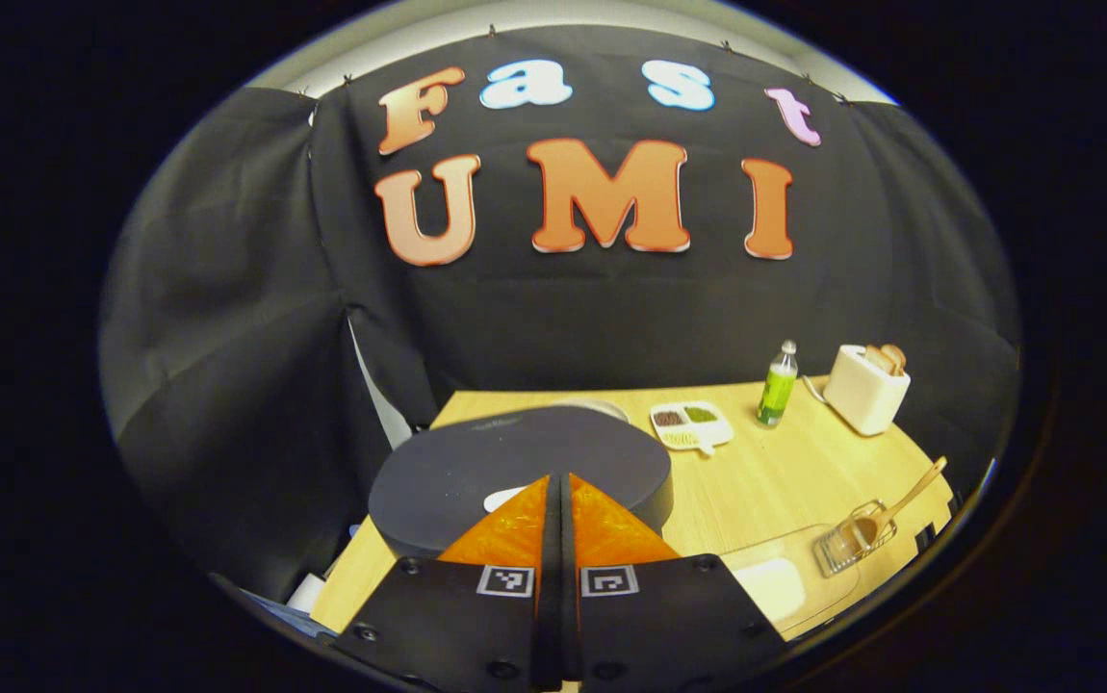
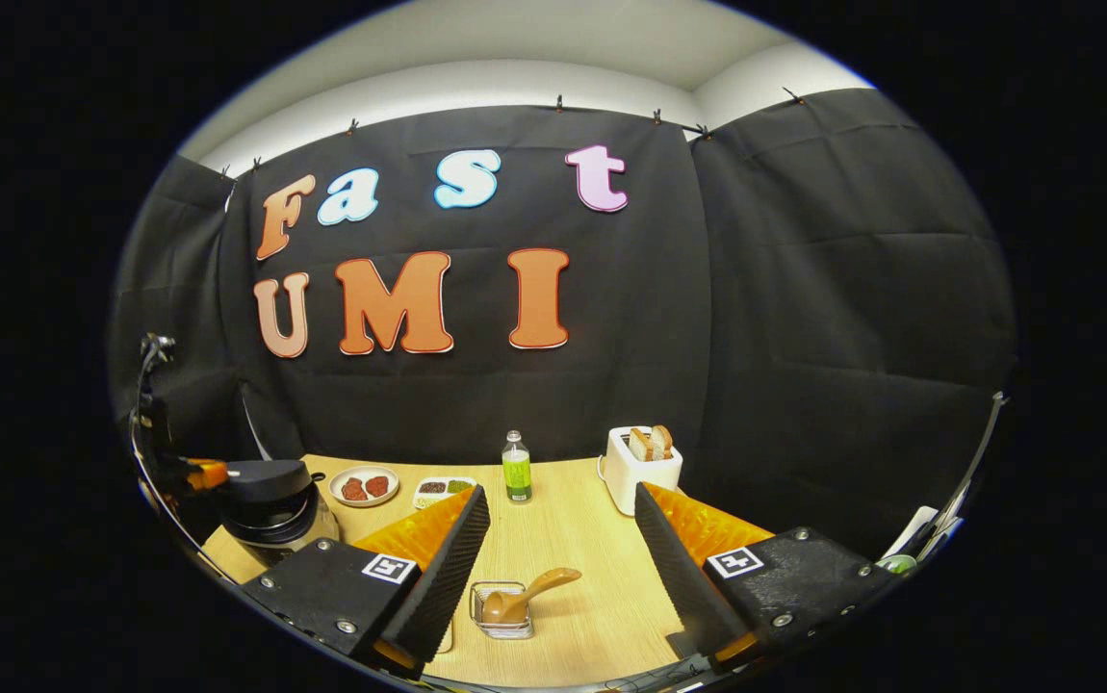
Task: Close the left gripper, press the button to open the rice cooker; take a wooden spoon from the chopstick holder with the right hand, scoop a spoonful of rice and pour it into the rice cooker, then put the wooden spoon back into the chopstick holder.
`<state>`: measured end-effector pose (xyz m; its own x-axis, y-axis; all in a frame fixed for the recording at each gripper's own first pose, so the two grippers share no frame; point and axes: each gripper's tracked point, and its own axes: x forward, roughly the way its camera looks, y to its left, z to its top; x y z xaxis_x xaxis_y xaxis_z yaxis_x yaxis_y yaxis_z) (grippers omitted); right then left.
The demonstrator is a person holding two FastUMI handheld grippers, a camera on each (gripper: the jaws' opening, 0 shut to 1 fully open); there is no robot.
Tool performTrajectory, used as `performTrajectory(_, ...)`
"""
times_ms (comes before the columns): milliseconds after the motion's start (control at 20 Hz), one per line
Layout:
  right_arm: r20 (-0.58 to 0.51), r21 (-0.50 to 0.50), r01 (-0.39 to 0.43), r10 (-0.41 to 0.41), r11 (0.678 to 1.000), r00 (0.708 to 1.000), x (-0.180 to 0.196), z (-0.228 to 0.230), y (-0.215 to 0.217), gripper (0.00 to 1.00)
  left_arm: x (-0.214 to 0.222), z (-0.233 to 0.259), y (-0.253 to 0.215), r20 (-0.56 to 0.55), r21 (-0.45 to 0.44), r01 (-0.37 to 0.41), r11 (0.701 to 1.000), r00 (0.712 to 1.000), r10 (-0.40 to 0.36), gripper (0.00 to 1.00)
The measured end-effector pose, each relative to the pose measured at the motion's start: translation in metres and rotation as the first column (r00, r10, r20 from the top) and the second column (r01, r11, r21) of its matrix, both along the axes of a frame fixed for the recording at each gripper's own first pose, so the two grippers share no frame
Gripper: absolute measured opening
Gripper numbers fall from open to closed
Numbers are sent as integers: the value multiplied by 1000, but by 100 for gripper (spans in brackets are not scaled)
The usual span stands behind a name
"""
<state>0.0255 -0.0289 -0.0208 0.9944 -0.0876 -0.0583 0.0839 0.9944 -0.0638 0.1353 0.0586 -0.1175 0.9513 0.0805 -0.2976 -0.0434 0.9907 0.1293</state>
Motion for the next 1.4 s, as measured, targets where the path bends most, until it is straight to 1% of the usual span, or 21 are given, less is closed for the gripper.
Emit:
performTrajectory(150,4,10,-1,1,1000,1000,4,-4,-4,95,-10,50,-5,88,-11,7,1000,996,-6,4)
performTrajectory(300,3,23,-1,0,1000,1000,13,-13,-8,95,-26,86,-9,148,-15,7,1000,989,-5,4)
performTrajectory(350,1,31,-3,3,1000,1000,17,-18,-9,95,-31,96,-10,161,-10,3,1000,987,-1,4)
performTrajectory(400,-5,41,-3,3,999,1000,22,-23,-11,95,-36,101,-11,170,-6,-1,1000,985,2,1)
performTrajectory(450,-11,53,-6,7,999,1000,27,-30,-12,94,-42,108,-14,180,-5,-2,1000,984,3,4)
performTrajectory(550,-28,74,-2,4,997,1000,39,-44,-15,94,-48,122,-15,206,-8,-3,1000,979,4,4)
performTrajectory(650,-58,89,24,-19,996,998,51,-62,-25,95,-57,131,-14,222,-7,-16,1000,975,17,4)
performTrajectory(700,-74,105,32,-24,994,997,55,-70,-27,94,-61,135,-12,221,-4,-24,1000,975,24,2)
performTrajectory(750,-86,126,30,-19,992,996,59,-78,-27,95,-65,136,-10,225,-1,-38,999,974,37,5)
performTrajectory(900,-133,192,26,0,981,991,72,-109,-26,95,-78,146,-5,250,-8,-77,997,965,77,5)
performTrajectory(1000,-171,256,26,19,966,985,78,-131,-24,95,-87,152,1,267,-9,-109,994,958,108,8)
performTrajectory(1050,-189,286,29,26,958,982,81,-141,-23,95,-90,154,2,273,-15,-121,993,954,121,13)
performTrajectory(1100,-208,312,37,30,950,978,85,-153,-23,95,-95,154,5,279,-25,-133,991,951,134,10)
performTrajectory(1150,-230,333,44,36,942,973,87,-164,-23,95,-101,158,5,280,-35,-145,989,948,149,10)
performTrajectory(1300,-280,405,59,62,912,958,93,-190,-21,94,-108,159,14,285,-52,-175,983,941,182,40)
performTrajectory(1350,-294,436,65,74,898,953,94,-197,-19,93,-109,162,18,288,-56,-185,981,938,193,40)
performTrajectory(1400,-304,466,70,85,882,949,95,-201,-16,91,-111,162,17,286,-66,-189,980,937,200,48)
